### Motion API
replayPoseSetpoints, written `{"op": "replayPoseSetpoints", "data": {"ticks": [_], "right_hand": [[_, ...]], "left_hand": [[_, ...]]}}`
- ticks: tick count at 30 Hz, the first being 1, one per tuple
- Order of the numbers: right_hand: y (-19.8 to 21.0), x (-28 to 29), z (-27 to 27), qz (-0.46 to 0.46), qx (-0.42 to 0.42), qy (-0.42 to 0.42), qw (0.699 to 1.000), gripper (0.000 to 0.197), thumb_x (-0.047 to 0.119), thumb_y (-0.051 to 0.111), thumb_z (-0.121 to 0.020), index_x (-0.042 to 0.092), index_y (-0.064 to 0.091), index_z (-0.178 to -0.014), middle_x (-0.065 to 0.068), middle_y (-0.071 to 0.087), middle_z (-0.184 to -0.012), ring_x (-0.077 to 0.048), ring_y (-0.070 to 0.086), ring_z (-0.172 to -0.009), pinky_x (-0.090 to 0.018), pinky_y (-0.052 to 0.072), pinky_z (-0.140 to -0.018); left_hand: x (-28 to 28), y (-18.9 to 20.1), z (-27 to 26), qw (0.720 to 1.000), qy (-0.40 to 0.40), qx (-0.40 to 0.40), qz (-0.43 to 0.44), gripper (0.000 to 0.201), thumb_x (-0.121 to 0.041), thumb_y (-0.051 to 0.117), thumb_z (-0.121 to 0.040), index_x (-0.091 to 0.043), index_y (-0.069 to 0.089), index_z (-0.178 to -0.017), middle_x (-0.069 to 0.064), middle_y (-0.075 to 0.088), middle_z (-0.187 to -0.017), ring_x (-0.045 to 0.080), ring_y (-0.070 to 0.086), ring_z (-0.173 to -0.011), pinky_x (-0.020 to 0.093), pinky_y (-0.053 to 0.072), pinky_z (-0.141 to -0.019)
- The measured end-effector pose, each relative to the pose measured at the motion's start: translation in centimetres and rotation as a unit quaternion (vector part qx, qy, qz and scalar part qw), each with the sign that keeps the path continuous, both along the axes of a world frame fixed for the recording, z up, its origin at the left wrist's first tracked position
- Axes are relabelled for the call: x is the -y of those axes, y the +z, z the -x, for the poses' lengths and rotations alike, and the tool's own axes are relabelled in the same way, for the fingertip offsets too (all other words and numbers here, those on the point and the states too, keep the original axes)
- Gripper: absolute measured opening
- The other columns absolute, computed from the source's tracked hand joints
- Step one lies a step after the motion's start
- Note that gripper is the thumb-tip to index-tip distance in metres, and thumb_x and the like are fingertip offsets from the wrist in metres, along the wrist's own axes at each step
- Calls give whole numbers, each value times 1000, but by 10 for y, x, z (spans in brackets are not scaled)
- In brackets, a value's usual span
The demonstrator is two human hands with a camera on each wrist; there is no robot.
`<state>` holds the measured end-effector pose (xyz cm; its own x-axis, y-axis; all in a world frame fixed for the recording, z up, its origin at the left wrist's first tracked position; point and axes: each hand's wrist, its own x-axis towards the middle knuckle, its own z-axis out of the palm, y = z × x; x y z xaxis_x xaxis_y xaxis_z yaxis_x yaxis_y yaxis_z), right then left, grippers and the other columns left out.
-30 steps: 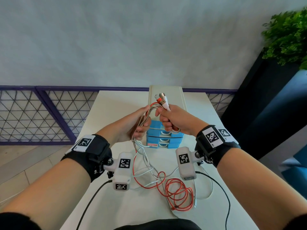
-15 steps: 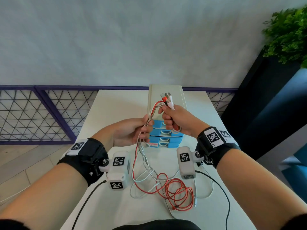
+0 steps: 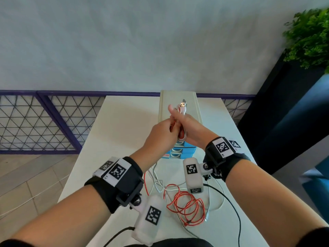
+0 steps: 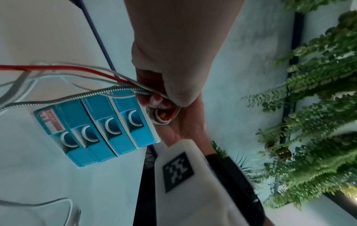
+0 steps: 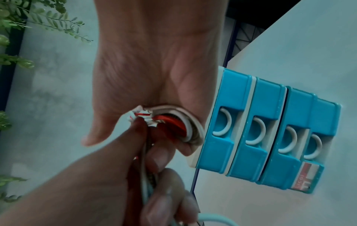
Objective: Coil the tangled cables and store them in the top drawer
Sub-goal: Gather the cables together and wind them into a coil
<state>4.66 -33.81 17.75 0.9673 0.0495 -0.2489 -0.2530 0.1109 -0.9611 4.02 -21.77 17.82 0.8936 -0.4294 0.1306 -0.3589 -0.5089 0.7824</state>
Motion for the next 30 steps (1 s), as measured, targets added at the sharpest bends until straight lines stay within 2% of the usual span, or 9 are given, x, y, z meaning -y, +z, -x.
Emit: {"op": "replayPoseSetpoints", "data": {"ticks": [3, 7, 10, 13, 16, 18, 21, 27, 30], "right_hand": [[-1, -2, 2, -4, -15, -9, 1000, 35, 40, 69, -85, 11, 51, -76, -8, 50, -66, -23, 53, -67, -35, 43, -67], [0, -5, -3, 53, -9, -45, 998, 33, 40, 55, -94, 14, 51, -75, -2, 45, -60, -13, 47, -52, -26, 41, -54], [-2, -7, -7, 85, -6, -56, 995, 34, 43, 52, -95, 15, 54, -76, -1, 47, -64, -14, 46, -54, -27, 39, -54], [0, -7, -9, 33, -6, -70, 997, 33, 41, 49, -97, 16, 50, -74, 2, 46, -61, -11, 44, -53, -22, 40, -54], [5, -6, -12, -62, -6, -74, 995, 34, 42, 50, -97, 17, 46, -74, 4, 46, -57, -11, 46, -53, -27, 40, -57], [12, -8, -12, -117, -12, -71, 991, 36, 43, 50, -96, 17, 46, -71, 3, 46, -58, -12, 48, -52, -29, 46, -58], [22, -15, -9, -217, -16, -77, 973, 38, 41, 48, -98, 15, 45, -69, 1, 41, -59, -12, 47, -47, -28, 52, -53], [33, -22, -7, -221, -1, -95, 971, 38, 41, 48, -98, 14, 43, -72, 7, 35, -48, -3, 28, -33, -16, 29, -32], [36, -22, -6, -220, 6, -101, 970, 38, 40, 47, -99, 14, 42, -71, 8, 33, -46, -2, 26, -31, -15, 25, -30]], "left_hand": [[4, 2, 4, 999, 11, 31, -39, 25, -29, 35, -97, -16, 57, -95, 3, 62, -76, 23, 61, -70, 37, 50, -61], [4, 1, 5, 998, -32, 21, -52, 28, -24, 31, -99, -8, 52, -106, 8, 62, -81, 15, 54, -59, 29, 40, -53], [1, 2, 1, 994, -74, -36, -70, 28, -24, 30, -98, -6, 48, -108, 6, 64, -73, 14, 57, -55, 26, 44, -53], [-5, 4, 0, 979, -148, -106, -89, 24, -25, 38, -98, -13, 56, -87, 2, 67, -66, 6, 61, -55, 23, 48, -63], [-10, 5, 7, 974, -174, -122, -84, 36, -27, 41, -100, -20, 48, -65, -4, 54, -55, -7, 51, -41, 5, 35, -48], [-12, 3, 11, 975, -172, -126, -61, 35, -28, 40, -100, -23, 45, -66, -8, 44, -52, -9, 46, -38, 5, 32, -43], [-17, 0, 12, 973, -180, -142, -12, 35, -33, 41, -99, -23, 46, -67, -11, 47, -44, -3, 44, -40, 6, 33, -46], [-23, -10, 12, 955, -177, -204, 120, 44, -33, 46, -96, -7, 45, -61, -3, 45, -43, 5, 42, -36, 14, 38, -44], [-26, -7, 14, 922, -190, -289, 174, 50, -53, 43, -85, -10, 43, -59, -7, 37, -40, 6, 31, -32, 17, 37, -38]]}}
